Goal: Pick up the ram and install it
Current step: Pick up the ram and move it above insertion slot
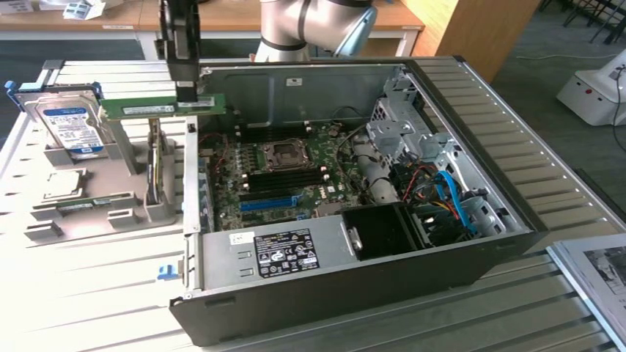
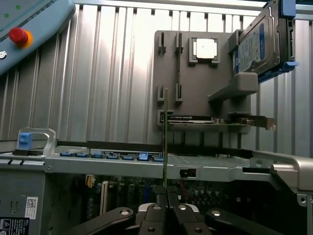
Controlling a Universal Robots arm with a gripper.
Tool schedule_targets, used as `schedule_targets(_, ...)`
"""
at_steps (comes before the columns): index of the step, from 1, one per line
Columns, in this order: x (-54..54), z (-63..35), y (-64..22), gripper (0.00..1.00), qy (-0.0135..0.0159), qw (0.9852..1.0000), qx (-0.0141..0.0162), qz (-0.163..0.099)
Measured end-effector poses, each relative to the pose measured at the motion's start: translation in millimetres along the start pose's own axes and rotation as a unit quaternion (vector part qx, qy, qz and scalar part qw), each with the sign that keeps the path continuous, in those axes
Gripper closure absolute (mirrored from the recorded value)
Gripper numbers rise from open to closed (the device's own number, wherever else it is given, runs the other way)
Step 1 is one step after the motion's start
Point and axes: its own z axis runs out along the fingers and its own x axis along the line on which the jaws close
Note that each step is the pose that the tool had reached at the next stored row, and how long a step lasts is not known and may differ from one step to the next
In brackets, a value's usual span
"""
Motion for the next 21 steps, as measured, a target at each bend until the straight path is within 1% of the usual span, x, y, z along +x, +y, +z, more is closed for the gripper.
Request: schedule_targets(21, 3.0, -5.0, -53.4, 0.89, 0.0, 1.0, -0.0001, 0.0)
